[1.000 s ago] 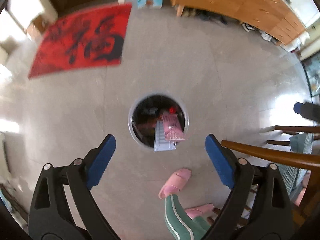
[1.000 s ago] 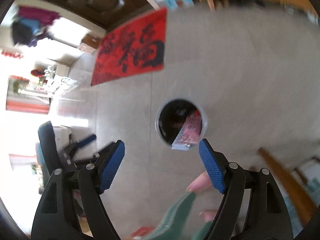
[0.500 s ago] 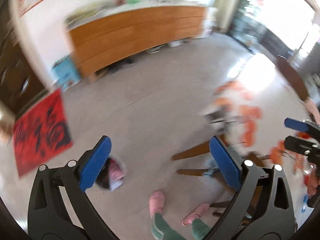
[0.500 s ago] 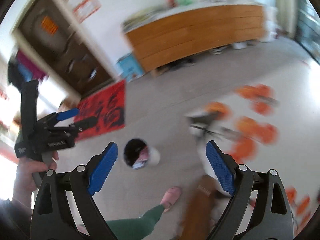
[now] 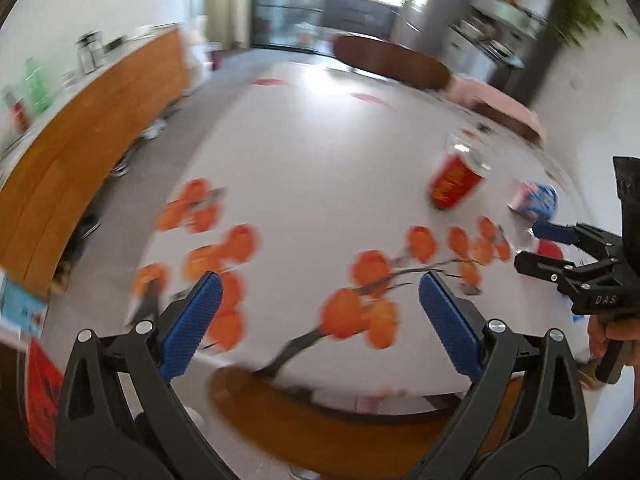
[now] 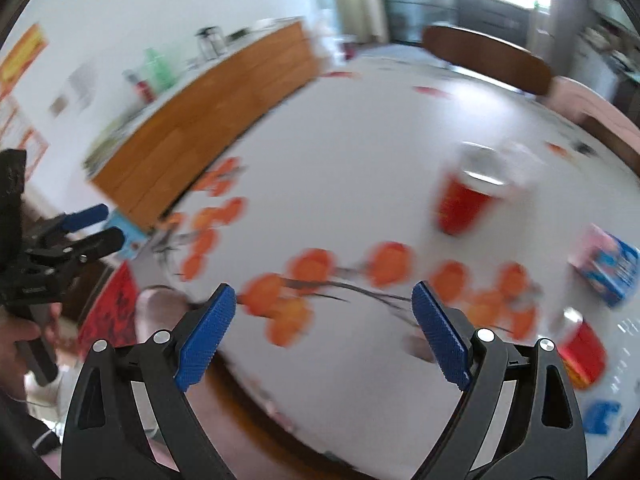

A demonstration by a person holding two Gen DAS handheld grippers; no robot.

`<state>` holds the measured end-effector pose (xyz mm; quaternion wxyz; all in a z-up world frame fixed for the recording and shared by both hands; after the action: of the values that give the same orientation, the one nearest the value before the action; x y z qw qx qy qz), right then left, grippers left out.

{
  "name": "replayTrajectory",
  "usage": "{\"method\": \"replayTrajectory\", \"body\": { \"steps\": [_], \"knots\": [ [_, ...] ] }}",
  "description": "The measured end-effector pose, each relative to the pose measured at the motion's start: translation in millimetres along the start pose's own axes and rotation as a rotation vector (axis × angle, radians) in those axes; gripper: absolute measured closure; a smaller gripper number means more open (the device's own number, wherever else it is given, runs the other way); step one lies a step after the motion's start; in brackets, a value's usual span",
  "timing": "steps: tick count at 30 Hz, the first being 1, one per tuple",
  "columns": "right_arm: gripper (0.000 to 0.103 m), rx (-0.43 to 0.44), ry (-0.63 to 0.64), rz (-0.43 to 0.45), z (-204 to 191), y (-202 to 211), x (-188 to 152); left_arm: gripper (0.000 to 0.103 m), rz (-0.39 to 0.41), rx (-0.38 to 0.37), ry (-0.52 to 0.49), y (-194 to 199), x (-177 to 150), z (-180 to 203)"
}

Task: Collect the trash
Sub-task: 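Move both grippers back over the table toward the red cans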

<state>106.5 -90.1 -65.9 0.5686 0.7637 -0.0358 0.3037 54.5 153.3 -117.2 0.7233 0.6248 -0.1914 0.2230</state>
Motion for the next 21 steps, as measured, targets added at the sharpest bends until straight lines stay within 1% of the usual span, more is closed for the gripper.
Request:
{"method": "replayTrajectory", "body": {
  "steps": [2,3,4,5,6,9,12,16,18,21],
  "knots": [
    [0.014,-0.036,-0.03,0.005,29,7,-7,0.007,-0.016,-0.037,-0.05,-15,10,30],
    [0.014,-0.05,-0.037,0.005,37,10,-9,0.007,-0.026,-0.056,-0.079,-24,16,46],
    [0.014,-0.074,-0.046,0.002,55,13,-14,0.007,-0.038,-0.066,-0.097,-31,20,58],
    [0.014,-0.088,-0.049,0.0,65,17,-17,0.007,-0.052,-0.074,-0.114,-38,23,70],
    [0.014,-0.108,-0.053,-0.001,80,20,-21,0.007,-0.066,-0.095,-0.13,-47,27,84],
    [0.014,-0.135,-0.062,-0.009,114,29,-27,0.007,-0.085,-0.129,-0.164,-69,37,118],
    [0.014,-0.15,-0.06,-0.031,141,29,-31,0.007,-0.127,-0.156,-0.186,-94,48,143],
    [0.014,-0.163,-0.042,-0.068,173,24,-38,0.007,-0.17,-0.161,-0.206,-131,61,166],
    [0.014,-0.156,-0.038,-0.095,191,17,-41,0.007,-0.185,-0.16,-0.223,-148,66,176],
    [0.014,-0.148,-0.035,-0.124,205,12,-44,0.007,-0.206,-0.129,-0.259,-172,73,186]
  ]
}}
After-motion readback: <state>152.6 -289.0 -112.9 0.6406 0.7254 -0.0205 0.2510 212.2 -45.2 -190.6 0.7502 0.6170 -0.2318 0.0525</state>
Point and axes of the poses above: each gripper's, at about its wrist camera, not at the fingertips, and y roughly against the way its jaws point, z to its right, x to its top, the point moved 6 cm from there along -y, roughly the way its jaws point, and after that the axes turned 2 degrees about -x, right-handed, at the moved point
